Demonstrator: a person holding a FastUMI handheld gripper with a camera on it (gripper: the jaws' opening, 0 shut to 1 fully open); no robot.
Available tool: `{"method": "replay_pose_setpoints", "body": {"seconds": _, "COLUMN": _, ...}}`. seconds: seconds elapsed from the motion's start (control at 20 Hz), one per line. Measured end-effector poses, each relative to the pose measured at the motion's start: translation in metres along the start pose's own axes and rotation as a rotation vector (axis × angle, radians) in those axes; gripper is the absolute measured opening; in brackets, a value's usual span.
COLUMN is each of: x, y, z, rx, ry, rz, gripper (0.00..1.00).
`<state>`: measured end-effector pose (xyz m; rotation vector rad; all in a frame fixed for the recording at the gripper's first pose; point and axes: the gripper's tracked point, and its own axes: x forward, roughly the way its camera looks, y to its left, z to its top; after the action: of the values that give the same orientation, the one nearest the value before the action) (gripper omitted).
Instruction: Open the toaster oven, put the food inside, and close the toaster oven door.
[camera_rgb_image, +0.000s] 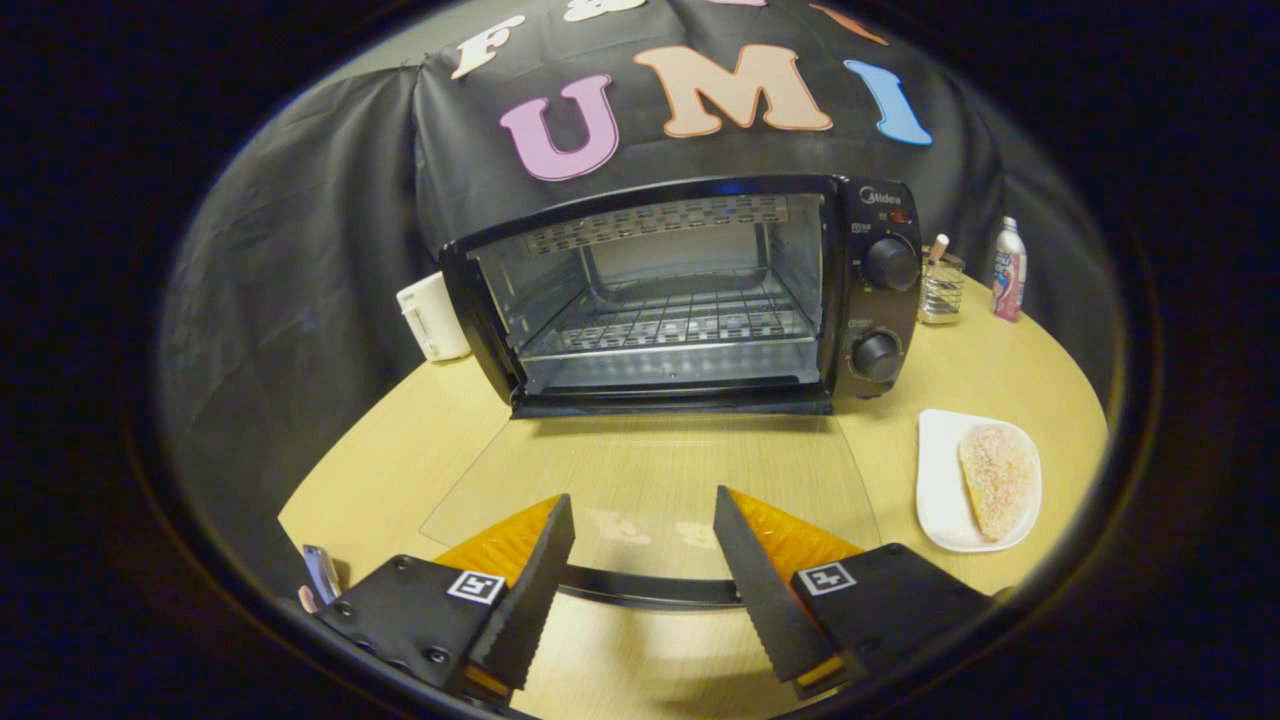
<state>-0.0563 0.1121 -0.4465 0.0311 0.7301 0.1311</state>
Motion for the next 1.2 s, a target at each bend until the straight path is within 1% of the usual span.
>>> {"method": "replay_pose_setpoints", "body": {"seconds": 0.25, "x": 0.000, "y": 0.000, "z": 0.000, "rx": -0.002, "ry": -0.008, "rz": 0.013, "gripper": 0.90}}
{"method": "replay_pose_setpoints", "body": {"seconds": 0.45, "x": -0.012, "y": 0.003, "z": 0.009, "rx": 0.039, "ry": -0.035, "rz": 0.053, "gripper": 0.91}}
{"method": "replay_pose_setpoints", "body": {"seconds": 0.6, "x": -0.027, "y": -0.007, "z": 0.019, "rx": 0.084, "ry": -0.057, "rz": 0.065, "gripper": 0.91}}
{"method": "replay_pose_setpoints", "body": {"seconds": 0.85, "x": -0.054, "y": -0.071, "z": 0.046, "rx": 0.107, "ry": -0.129, "rz": -0.058, "gripper": 0.91}}
{"method": "replay_pose_setpoints", "body": {"seconds": 1.0, "x": -0.067, "y": -0.117, "z": 0.054, "rx": 0.154, "ry": -0.157, "rz": -0.138, "gripper": 0.91}}
{"method": "replay_pose_setpoints", "body": {"seconds": 1.2, "x": -0.075, "y": -0.180, "z": 0.047, "rx": 0.169, "ry": -0.137, "rz": -0.255, "gripper": 0.91}}
